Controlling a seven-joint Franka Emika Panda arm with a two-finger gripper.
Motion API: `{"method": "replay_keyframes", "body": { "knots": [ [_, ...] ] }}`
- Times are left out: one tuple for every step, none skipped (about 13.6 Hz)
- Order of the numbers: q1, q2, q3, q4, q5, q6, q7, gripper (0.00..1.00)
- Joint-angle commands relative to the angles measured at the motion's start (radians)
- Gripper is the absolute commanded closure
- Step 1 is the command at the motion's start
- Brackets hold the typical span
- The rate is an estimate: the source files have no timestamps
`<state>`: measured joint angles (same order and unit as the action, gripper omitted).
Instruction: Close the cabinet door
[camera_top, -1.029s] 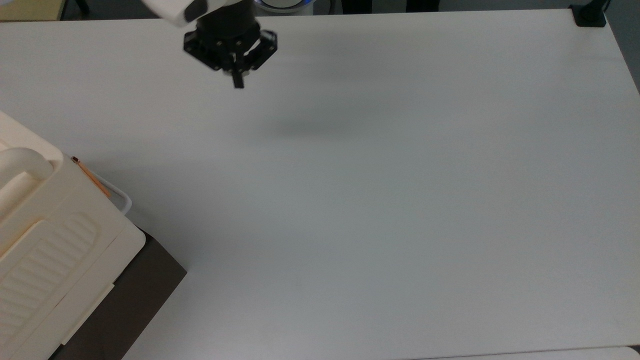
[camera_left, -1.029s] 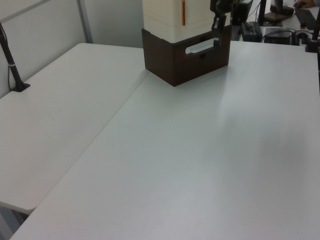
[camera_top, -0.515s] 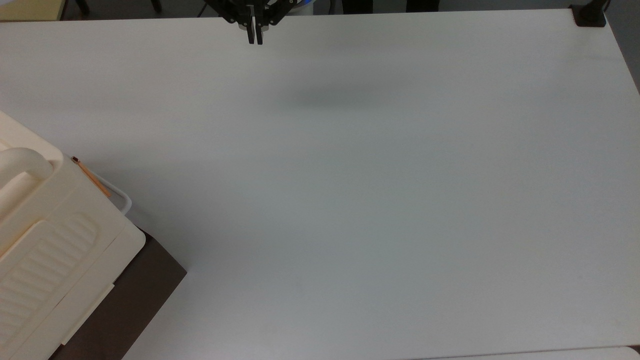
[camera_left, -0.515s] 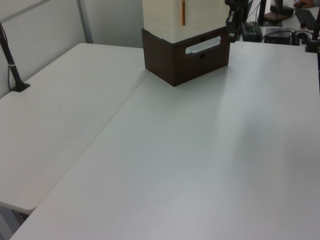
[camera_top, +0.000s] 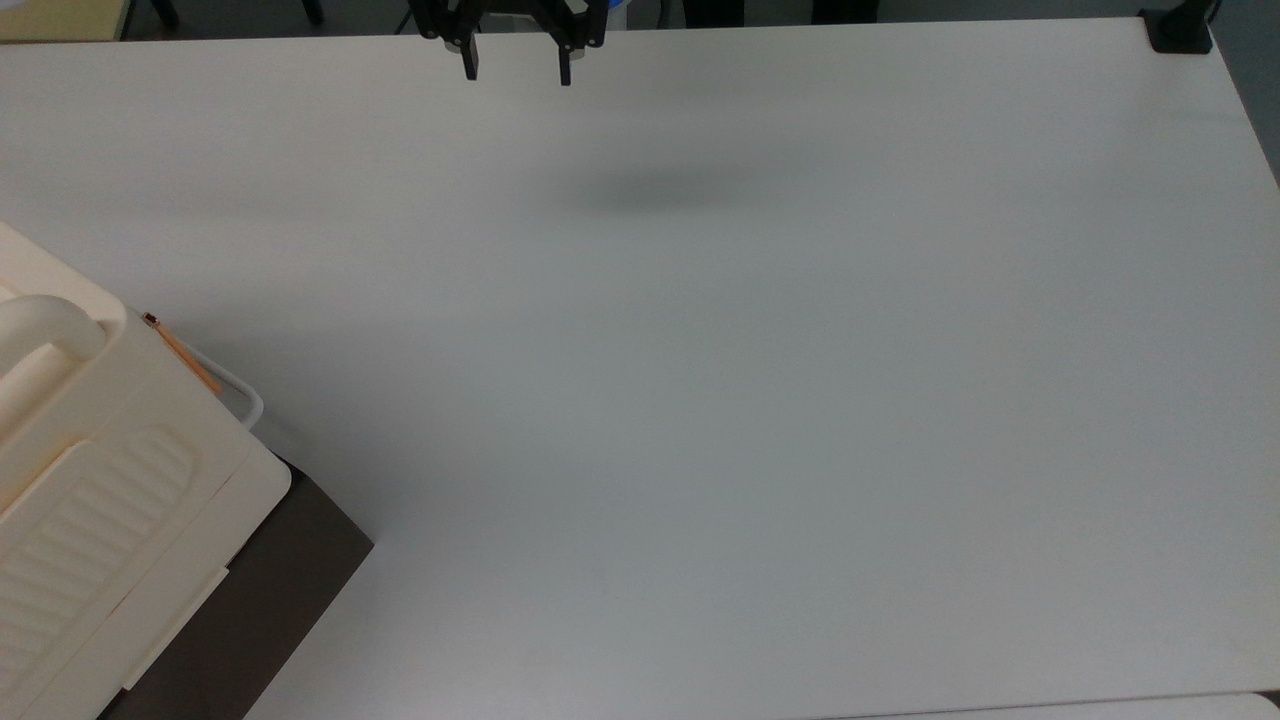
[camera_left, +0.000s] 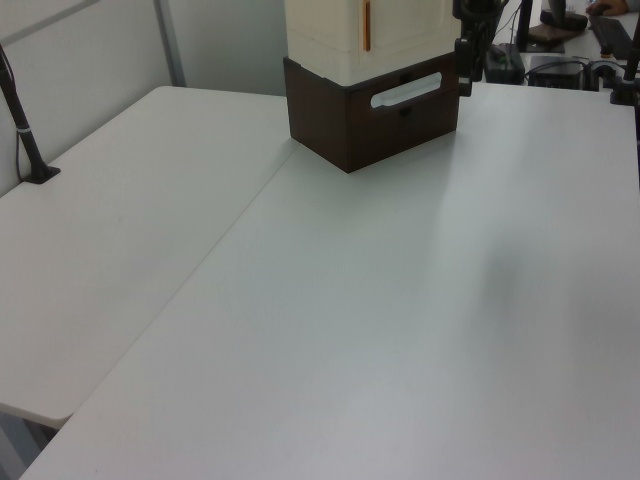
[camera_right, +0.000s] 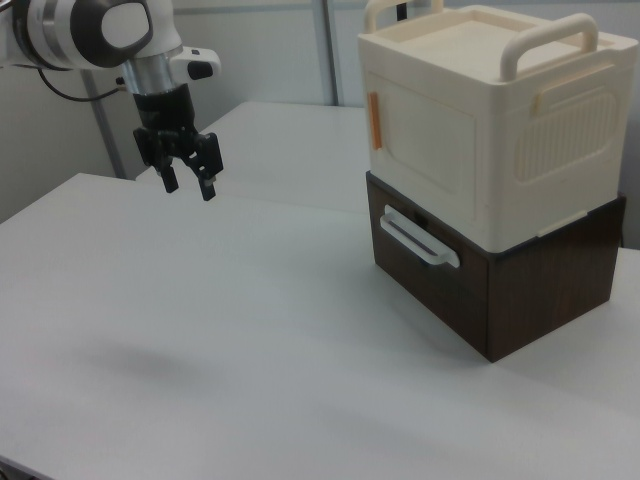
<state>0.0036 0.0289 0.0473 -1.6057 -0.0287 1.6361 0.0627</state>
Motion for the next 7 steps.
{"method": "replay_keyframes", "body": {
  "knots": [
    [-0.011,-0.023,0.012,-0.033,-0.007,0.016,0.016,0.00],
    [-0.010,-0.023,0.012,-0.031,-0.020,0.016,0.016,0.00],
    [-0.010,-0.023,0.012,-0.031,-0.029,0.016,0.017,0.00],
    [-0.010,-0.024,0.012,-0.031,-0.036,0.016,0.019,0.00],
    [-0.007,-0.024,0.012,-0.031,-0.039,0.016,0.019,0.00],
    [-0.013,-0.024,0.016,-0.031,-0.039,0.016,0.019,0.00],
    [-0.014,-0.024,0.017,-0.030,-0.039,0.018,0.020,0.00]
  ]
}}
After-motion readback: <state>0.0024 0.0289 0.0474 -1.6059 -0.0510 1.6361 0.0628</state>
